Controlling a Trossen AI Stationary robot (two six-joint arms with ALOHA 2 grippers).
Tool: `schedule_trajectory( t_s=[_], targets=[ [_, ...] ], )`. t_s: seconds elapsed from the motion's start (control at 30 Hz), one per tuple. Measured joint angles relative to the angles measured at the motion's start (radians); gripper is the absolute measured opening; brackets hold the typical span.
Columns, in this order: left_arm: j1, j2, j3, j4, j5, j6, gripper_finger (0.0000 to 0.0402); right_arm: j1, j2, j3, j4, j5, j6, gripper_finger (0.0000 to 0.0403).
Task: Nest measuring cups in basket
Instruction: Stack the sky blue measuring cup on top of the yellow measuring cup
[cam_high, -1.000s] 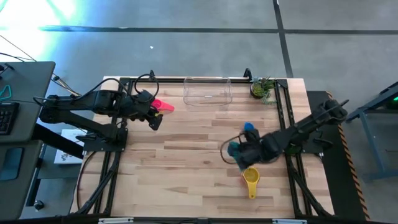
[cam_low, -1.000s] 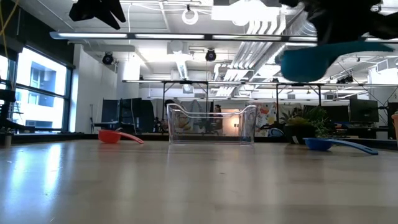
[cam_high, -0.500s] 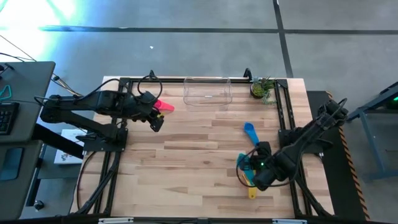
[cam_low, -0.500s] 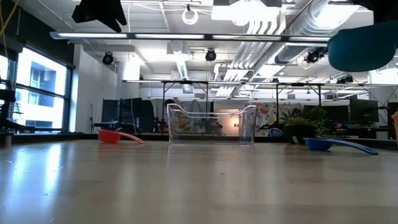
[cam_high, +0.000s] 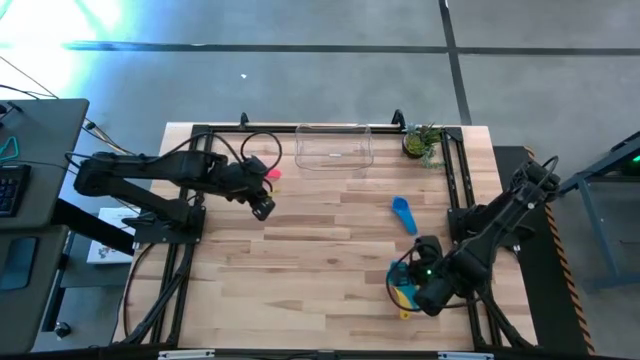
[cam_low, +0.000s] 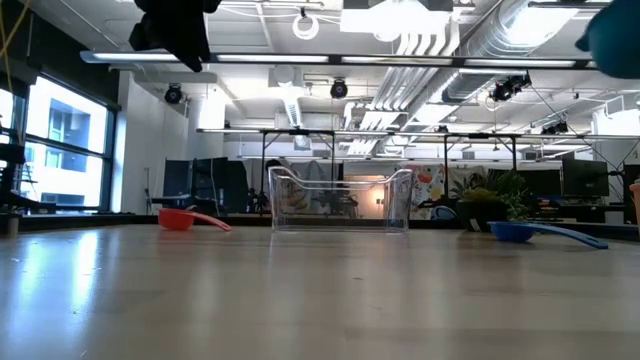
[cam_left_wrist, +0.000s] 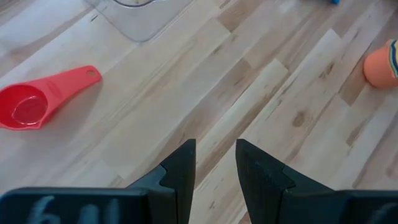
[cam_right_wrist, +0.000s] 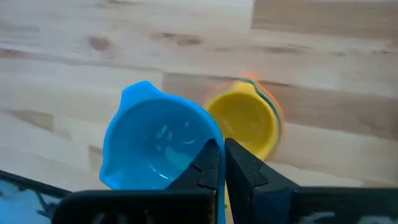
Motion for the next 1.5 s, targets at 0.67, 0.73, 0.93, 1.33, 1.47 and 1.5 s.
schedule_trajectory(
  t_s=[0.67,0.73,0.93,1.33,1.47,1.5],
  targets=[
    [0.000,-0.004,0.000,0.082,0.000,0.034,0.0106,-0.011,0.150,0.007,-0.025,-0.125,0.012,0.0000],
    [0.000,-0.004,0.000,0.082,0.000,0.034,0.0106,-0.011,0.162,0.007,-0.026,-0.133,0.012,0.0000],
    [0.000,-0.004,0.000,0.082,0.000,0.034,0.0106,-0.022,0.180,0.007,-0.065,-0.154,0.013,0.0000],
    [0.000,-0.004,0.000,0.081,0.000,0.034,0.0106,-0.044,0.189,0.000,-0.065,-0.169,0.013,0.0000],
    [0.000,-0.004,0.000,0.081,0.000,0.034,0.0106,-0.044,0.215,0.000,-0.054,-0.204,0.005,0.0000],
    [0.000,-0.004,0.000,0.081,0.000,0.034,0.0106,-0.045,0.223,0.000,-0.048,-0.207,0.005,0.0000]
  ],
)
